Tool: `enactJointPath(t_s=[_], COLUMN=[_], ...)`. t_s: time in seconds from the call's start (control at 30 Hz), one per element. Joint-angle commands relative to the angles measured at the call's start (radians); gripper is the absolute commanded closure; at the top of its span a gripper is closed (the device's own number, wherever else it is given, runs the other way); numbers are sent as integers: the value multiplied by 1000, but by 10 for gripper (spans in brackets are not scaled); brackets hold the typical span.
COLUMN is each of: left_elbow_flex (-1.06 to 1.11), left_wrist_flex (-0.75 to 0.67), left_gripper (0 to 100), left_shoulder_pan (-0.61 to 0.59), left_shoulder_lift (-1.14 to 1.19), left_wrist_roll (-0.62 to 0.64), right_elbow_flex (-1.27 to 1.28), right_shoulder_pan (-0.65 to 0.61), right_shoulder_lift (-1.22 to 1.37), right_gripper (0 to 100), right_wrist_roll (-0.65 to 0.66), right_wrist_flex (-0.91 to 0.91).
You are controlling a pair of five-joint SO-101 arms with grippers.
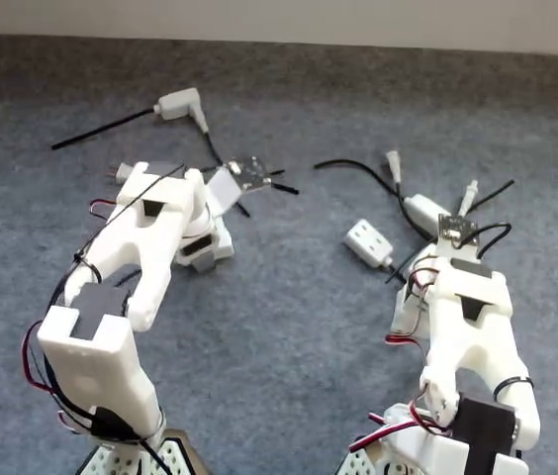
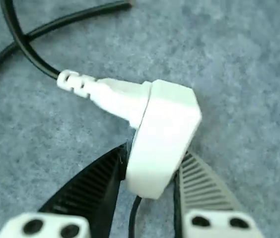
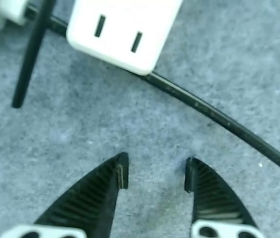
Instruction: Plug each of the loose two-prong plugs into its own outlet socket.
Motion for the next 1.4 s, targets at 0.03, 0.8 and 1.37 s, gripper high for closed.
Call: enactJointPath(t_s=[0.03, 0.8, 1.37], left_elbow_flex=[-111, -860, -1867], left_wrist_flex=[-81, -528, -232], left_gripper=[997, 969, 819], left_shoulder_pan=[12, -58, -56], left_shoulder_lift=[-41, 455, 1170], left_wrist_roll=[89, -91, -83], right_elbow_flex=[1, 1, 1], right_shoulder_pan=[-13, -13, -13], right_shoulder_lift=[5, 5, 5], right_gripper=[815, 815, 815], right_wrist_roll=[-9, -9, -9], right_wrist_flex=[-48, -48, -51])
